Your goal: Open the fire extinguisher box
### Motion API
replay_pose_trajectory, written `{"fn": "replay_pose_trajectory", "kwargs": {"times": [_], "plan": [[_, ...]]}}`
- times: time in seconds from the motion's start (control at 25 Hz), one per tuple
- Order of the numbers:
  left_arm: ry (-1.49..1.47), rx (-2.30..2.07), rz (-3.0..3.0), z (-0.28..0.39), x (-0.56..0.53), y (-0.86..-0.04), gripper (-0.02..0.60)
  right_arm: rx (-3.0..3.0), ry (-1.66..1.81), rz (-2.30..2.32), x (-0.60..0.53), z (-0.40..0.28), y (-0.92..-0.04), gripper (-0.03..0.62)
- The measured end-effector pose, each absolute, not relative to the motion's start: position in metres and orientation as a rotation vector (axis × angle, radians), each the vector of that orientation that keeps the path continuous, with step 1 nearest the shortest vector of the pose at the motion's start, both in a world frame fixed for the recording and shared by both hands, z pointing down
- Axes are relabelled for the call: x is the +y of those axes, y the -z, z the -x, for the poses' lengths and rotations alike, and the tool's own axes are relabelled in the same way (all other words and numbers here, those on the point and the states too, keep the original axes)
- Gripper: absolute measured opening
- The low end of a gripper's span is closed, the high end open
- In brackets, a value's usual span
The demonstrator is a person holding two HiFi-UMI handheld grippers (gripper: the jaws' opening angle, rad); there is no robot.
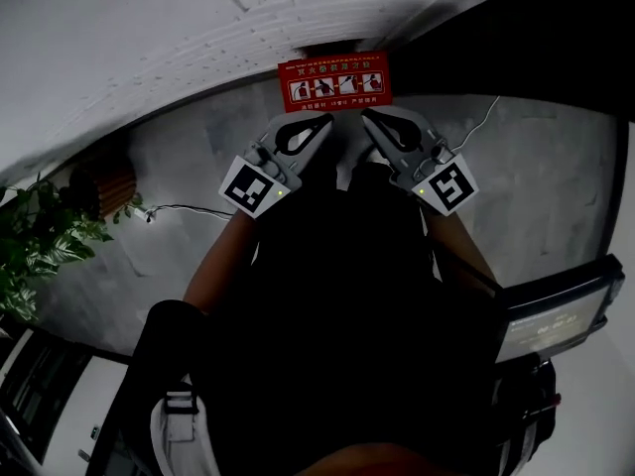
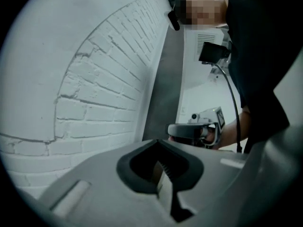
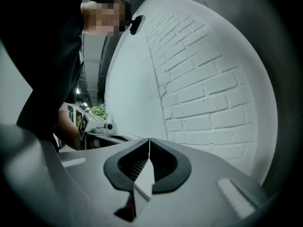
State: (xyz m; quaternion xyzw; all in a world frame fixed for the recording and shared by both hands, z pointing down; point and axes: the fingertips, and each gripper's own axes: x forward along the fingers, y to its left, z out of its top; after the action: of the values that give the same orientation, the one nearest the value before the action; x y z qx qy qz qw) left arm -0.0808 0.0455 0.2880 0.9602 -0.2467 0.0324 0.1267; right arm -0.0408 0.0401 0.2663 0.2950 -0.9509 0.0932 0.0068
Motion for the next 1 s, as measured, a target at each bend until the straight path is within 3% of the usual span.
{"fn": "replay_pose_trajectory", "kwargs": {"times": [0.4,1.0], "plan": [[-0.244,-0.647,-2.721,0.071,0.025,-0.368,0.003,-2.848,-0.459,-0.996,-0.002,0.014,-0.352,0.008],[-0.421,-0.823,-2.582,0.035,-0.014,-0.57,0.003,-2.639,-0.896,-1.097,-0.001,-0.002,-0.588,0.009]]}}
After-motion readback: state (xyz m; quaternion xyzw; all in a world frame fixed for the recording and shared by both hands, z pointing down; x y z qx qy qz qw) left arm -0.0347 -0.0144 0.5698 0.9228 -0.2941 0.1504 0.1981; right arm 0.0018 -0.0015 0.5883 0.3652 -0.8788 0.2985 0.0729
